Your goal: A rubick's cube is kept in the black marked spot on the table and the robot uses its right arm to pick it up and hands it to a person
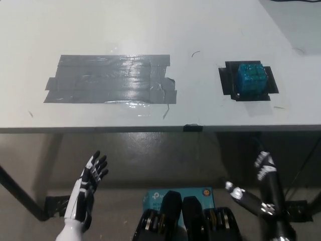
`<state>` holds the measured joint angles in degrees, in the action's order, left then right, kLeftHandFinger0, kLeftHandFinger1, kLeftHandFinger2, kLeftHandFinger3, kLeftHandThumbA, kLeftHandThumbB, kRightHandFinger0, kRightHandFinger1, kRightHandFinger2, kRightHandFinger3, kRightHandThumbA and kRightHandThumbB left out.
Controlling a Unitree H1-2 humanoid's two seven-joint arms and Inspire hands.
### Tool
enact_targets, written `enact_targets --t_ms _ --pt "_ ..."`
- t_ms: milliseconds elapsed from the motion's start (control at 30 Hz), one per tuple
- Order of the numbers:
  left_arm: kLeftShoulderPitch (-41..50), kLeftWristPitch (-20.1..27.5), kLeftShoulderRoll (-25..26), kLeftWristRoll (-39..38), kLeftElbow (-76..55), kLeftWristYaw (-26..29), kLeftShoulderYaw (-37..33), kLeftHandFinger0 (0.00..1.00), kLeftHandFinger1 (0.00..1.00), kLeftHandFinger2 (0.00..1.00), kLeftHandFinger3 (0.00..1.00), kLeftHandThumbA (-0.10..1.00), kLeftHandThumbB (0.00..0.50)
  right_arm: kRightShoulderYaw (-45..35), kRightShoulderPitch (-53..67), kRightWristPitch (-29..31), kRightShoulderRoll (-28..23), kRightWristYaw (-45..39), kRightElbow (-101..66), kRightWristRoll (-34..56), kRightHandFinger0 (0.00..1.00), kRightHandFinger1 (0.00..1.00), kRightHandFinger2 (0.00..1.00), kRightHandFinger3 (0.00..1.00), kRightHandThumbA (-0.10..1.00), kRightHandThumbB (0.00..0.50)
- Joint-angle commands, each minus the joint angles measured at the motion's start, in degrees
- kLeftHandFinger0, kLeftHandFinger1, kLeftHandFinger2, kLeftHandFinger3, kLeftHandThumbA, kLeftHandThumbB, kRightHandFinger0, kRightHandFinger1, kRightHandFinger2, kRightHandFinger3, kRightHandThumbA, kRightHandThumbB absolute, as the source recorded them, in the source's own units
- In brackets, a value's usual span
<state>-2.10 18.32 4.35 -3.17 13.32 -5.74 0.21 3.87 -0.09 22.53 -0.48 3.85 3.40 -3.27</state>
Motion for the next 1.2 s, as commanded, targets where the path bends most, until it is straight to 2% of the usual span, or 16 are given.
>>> enact_targets --t_ms 0,33,133,200,300,333,367,500,567,667,867,933,1000,1167 --pt "1.25 3.59 0.25 -1.09 -1.58 -1.4 -0.45 1.0 1.0 1.0 1.0 1.0 0.0 1.18 3.36 4.4 -0.65 0.28 -10.16 -0.66 0.97 1.0 1.0 1.0 0.76 0.203" --pt "1.34 3.54 0.27 -0.77 -1.47 -1.27 -0.53 1.0 1.0 1.0 1.0 1.0 0.0 1.63 3.84 4.4 -0.95 1.58 -12.83 -2.25 0.93 1.0 1.0 1.0 0.73 0.177" --pt "1.29 3.81 0.43 0.1 -0.56 -0.7 -0.49 1.0 1.0 1.0 1.0 1.0 0.0 1.61 3.57 4.4 -0.93 4.77 -17.74 -6.38 0.94 1.0 1.0 1.0 0.74 0.186" --pt "1.29 3.73 0.39 0.11 -0.12 -0.45 -0.33 1.0 1.0 1.0 1.0 1.0 0.0 0.28 2.19 4.4 -0.87 6.13 -19.58 -10.49 1.0 1.0 1.0 1.0 0.83 0.183" --pt "1.19 4.14 0.48 0.12 0.57 -0.33 -0.17 1.0 1.0 1.0 1.0 1.0 0.0 -3.63 -2.17 2.4 -0.39 5.62 -21.46 -14.32 1.0 1.0 1.0 1.0 0.88 0.199" --pt "1.1 4.59 0.57 -0.01 1.25 -0.56 -0.23 1.0 1.0 1.0 1.0 1.0 0.0 -4.76 -4.92 -2.84 -0.68 5.47 -22.03 -15.41 1.0 1.0 1.0 1.0 0.91 0.253" --pt "1.03 4.63 0.56 0.0 1.45 -0.62 -0.3 1.0 1.0 1.0 1.0 1.0 0.0 -5.29 -5.88 -4.76 -0.7 5.29 -22.16 -15.74 1.0 1.0 1.0 1.0 0.92 0.266" --pt "0.71 5.15 0.54 0.27 2.13 -0.59 -0.44 1.0 1.0 1.0 1.0 1.0 0.0 -7.0 -11.39 -14.18 -1.32 3.19 -20.37 -14.98 1.0 1.0 1.0 1.0 0.96 0.367" --pt "0.47 5.28 0.76 0.76 2.23 -0.45 -0.47 1.0 1.0 1.0 1.0 1.0 0.0 -7.72 -15.72 -18.8 -2.45 2.29 -17.99 -15.91 1.0 1.0 1.0 1.0 0.97 0.366" --pt "0.41 4.77 0.73 0.49 2.17 -0.53 -0.4 1.0 1.0 1.0 1.0 1.0 0.006 -8.38 -19.35 -22.05 -3.58 1.95 -15.04 -15.57 1.0 1.0 1.0 1.0 0.95 0.36" --pt "0.56 4.26 0.9 0.24 1.61 -0.72 -0.34 1.0 1.0 1.0 1.0 1.0 0.0 -8.31 -26.63 -25.8 -6.76 2.12 -6.68 -16.75 1.0 1.0 1.0 1.0 0.96 0.363" --pt "0.55 4.25 0.96 0.61 1.66 -0.53 -0.33 1.0 1.0 1.0 1.0 1.0 0.007 -8.12 -30.05 -31.17 -8.07 0.24 -4.31 -15.97 1.0 1.0 1.0 1.0 0.98 0.403" --pt "0.36 4.83 1.0 0.94 1.88 -0.49 -0.43 1.0 1.0 1.0 1.0 1.0 0.001 -8.38 -32.6 -35.81 -8.26 -1.04 -3.17 -14.04 1.0 1.0 1.0 1.0 0.94 0.418" --pt "0.18 4.33 0.78 0.63 1.68 -0.44 -0.34 1.0 1.0 1.0 1.0 1.0 0.011 -8.59 -37.82 -38.88 -8.27 0.16 3.36 -13.9 1.0 1.0 1.0 1.0 0.9 0.465"
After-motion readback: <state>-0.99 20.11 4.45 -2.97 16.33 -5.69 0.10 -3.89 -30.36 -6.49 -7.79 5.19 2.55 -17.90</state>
